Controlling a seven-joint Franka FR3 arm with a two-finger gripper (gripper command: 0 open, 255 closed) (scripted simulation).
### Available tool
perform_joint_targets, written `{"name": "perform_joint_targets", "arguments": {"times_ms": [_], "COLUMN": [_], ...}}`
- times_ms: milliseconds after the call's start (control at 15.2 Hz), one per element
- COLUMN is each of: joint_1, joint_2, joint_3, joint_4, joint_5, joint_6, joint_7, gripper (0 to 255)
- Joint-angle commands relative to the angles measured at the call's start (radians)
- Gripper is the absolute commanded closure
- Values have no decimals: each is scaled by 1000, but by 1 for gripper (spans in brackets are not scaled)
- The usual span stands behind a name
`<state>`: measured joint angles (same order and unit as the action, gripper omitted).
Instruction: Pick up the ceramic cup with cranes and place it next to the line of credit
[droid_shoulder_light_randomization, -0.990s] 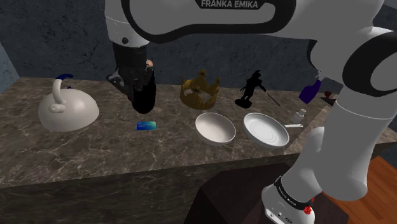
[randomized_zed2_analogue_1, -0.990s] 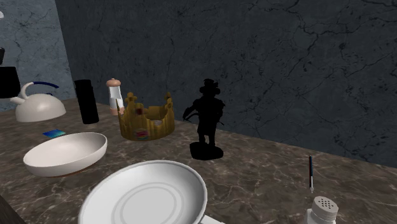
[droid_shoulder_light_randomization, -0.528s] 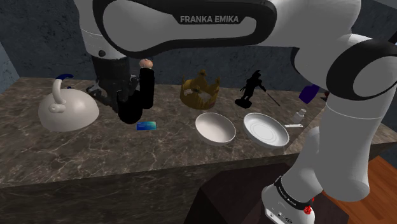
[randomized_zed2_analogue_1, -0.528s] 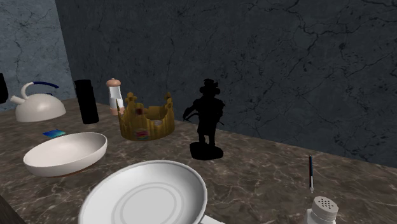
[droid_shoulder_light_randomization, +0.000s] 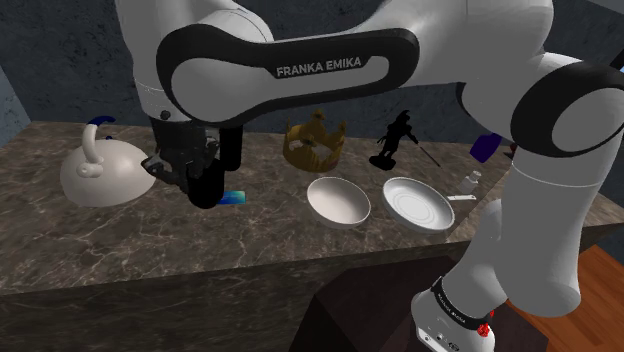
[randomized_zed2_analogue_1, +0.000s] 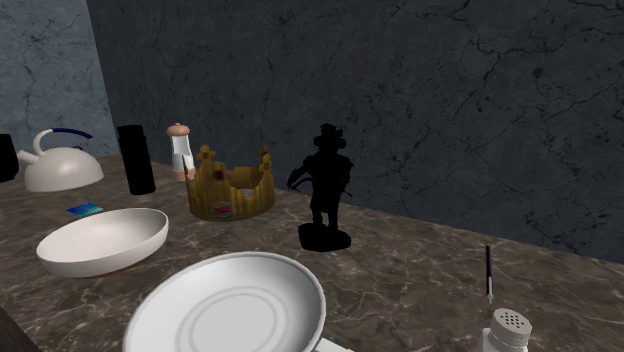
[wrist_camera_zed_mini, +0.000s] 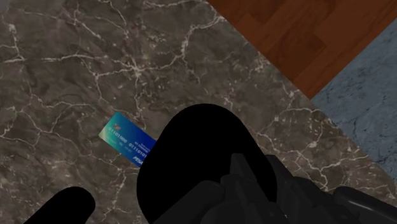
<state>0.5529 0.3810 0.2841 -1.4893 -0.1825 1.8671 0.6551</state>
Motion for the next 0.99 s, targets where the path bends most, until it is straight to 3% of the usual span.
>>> {"name": "perform_joint_targets", "arguments": {"times_ms": [0, 924], "joint_1": [-2, -3], "joint_2": [2, 50], "joint_3": [-1, -11], "joint_4": [-24, -144], "joint_5": [-2, -24], "joint_6": [26, 191], "joint_7": [2, 26], "gripper": [255, 255]}}
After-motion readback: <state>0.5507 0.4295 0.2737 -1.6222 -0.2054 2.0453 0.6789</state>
